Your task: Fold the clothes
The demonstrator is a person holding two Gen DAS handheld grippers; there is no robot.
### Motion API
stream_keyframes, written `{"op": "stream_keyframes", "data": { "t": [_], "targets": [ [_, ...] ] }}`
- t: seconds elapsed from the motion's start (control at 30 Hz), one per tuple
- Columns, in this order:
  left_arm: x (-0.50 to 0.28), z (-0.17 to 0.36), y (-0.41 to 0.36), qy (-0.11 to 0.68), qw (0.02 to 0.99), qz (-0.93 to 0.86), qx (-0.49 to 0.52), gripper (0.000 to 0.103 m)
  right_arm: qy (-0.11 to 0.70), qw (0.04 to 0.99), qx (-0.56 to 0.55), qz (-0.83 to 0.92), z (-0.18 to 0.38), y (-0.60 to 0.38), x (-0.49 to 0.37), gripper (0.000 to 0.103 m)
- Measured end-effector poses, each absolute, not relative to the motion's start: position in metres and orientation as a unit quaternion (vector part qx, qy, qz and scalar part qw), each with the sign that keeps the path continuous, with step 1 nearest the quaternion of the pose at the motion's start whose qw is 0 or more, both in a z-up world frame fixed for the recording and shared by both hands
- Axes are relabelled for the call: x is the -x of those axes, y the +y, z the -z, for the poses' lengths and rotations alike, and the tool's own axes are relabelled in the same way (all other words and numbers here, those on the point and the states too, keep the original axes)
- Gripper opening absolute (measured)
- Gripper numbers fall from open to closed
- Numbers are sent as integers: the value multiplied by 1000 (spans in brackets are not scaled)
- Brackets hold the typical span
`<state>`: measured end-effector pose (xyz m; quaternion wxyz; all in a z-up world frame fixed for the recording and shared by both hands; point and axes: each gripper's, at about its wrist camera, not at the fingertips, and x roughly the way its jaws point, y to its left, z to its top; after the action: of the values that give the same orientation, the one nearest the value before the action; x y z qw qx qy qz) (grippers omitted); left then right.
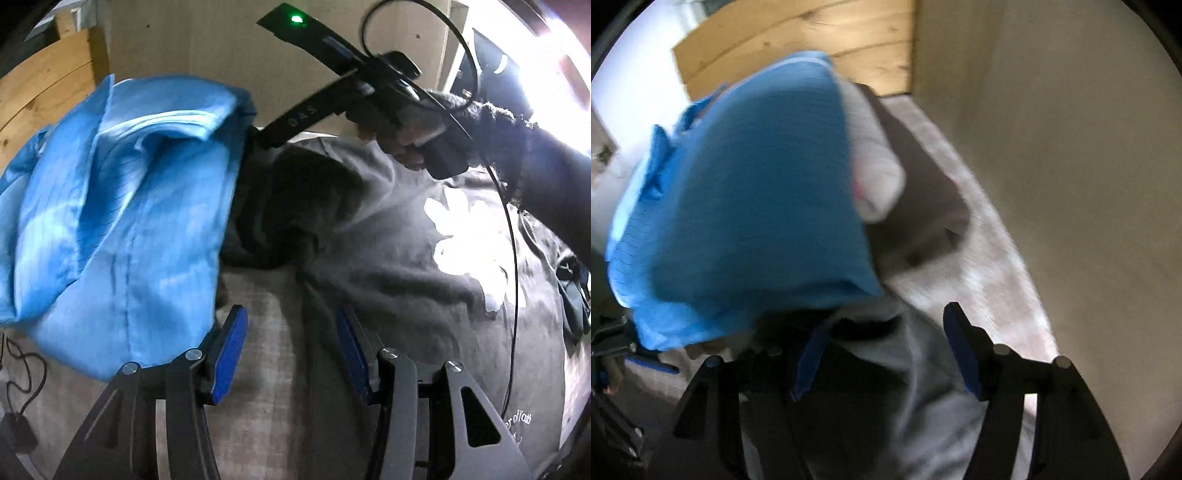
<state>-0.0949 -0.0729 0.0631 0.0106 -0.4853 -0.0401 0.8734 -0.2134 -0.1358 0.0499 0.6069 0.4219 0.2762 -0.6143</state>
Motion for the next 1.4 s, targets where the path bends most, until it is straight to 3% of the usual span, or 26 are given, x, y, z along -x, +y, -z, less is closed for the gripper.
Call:
{"op": "stream_keyframes", "data": {
  "t": [0.03, 0.07, 0.4, 0.63, 0.7, 0.77, 0.83, 1.23, 1.27, 1.3, 1.33, 1.4],
  "targets": [
    [95, -64, -73, -40, 7, -873, 486, 48, 273, 618, -420, 606, -51, -133, 213, 21],
    [95, -65, -74, -40, 4, -872, 487, 48, 271, 628, -418, 597, -53, -129, 212, 4],
    [105, -73, -68, -22, -12, -868, 497, 48, 195, 602, -359, 686, -112, 37, 242, 4],
    [138, -77, -51, -40, 36, -868, 494, 49, 242, 517, -425, 703, -70, 127, 252, 5],
    [155, -75, -50, -52, 52, -864, 499, 50, 232, 515, -441, 698, -68, 133, 254, 11],
    [174, -71, -50, -68, 70, -857, 505, 55, 216, 518, -444, 698, -70, 137, 256, 29],
    [193, -67, -50, -84, 88, -851, 511, 57, 199, 524, -441, 701, -72, 140, 255, 35],
    [247, -25, -61, -169, 100, -818, 541, 59, 164, 553, -441, 687, -72, 121, 268, 35],
    [248, -23, -61, -178, 103, -816, 540, 57, 161, 557, -443, 684, -69, 116, 268, 35],
    [250, -21, -62, -187, 106, -814, 539, 45, 159, 561, -443, 681, -68, 112, 268, 35],
    [249, -22, -62, -191, 109, -816, 535, 25, 156, 565, -441, 680, -67, 109, 267, 34],
    [240, -33, -60, -188, 117, -830, 511, 9, 159, 569, -427, 685, -72, 102, 262, 20]
  ]
}}
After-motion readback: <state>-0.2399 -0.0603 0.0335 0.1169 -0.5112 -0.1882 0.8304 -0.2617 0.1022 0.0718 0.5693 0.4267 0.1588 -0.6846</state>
